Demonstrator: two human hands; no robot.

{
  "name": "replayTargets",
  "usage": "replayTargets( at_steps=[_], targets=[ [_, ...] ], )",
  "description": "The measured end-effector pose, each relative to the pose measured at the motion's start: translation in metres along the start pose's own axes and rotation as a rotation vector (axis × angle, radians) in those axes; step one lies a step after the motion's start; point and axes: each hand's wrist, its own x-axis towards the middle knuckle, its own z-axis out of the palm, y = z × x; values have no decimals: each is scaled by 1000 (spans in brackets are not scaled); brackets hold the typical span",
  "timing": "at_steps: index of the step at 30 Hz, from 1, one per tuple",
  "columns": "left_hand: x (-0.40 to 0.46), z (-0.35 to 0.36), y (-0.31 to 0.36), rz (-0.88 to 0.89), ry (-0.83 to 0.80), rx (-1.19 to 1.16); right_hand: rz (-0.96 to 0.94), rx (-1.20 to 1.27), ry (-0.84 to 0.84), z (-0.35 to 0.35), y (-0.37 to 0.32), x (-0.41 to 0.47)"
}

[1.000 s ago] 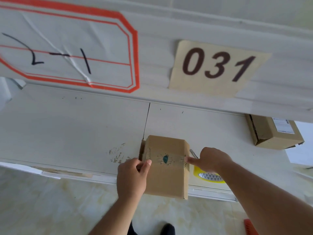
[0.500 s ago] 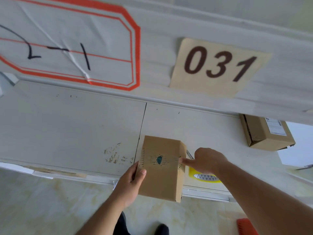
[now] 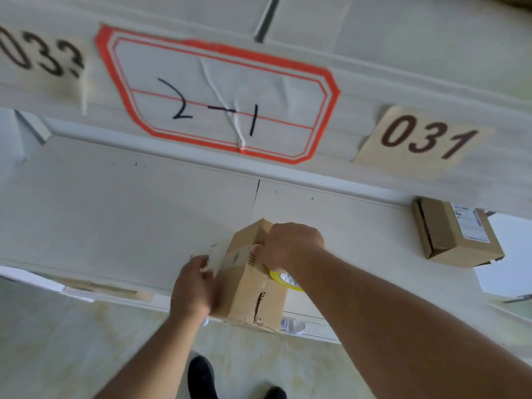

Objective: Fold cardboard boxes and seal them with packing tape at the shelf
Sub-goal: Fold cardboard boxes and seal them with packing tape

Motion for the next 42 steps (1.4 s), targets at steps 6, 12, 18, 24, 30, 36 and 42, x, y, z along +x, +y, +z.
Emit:
replayTargets(
  at_steps=[6, 12, 18, 24, 30, 36, 42],
  targets=[
    [-90, 0, 48, 394, -265, 469, 12, -3, -34, -19, -27, -4],
    [-73, -4, 52, 398, -219, 658, 15, 130, -89, -29, -21, 4],
    [-52, -20, 38, 277, -233, 629, -79, 614, -157, -35, 1, 4],
    [-45, -3, 48, 266, -152, 564, -98, 605, -60, -21, -10, 15],
    [-39, -9, 43, 266, -199, 598, -114, 344, 8, -14, 22, 6],
    [-37, -11, 45, 254, -222, 651, 31, 214, -45, 31, 71, 6],
    [-37, -10, 48, 247, -236, 670, 64, 258, -29, 55, 71, 15]
  ],
)
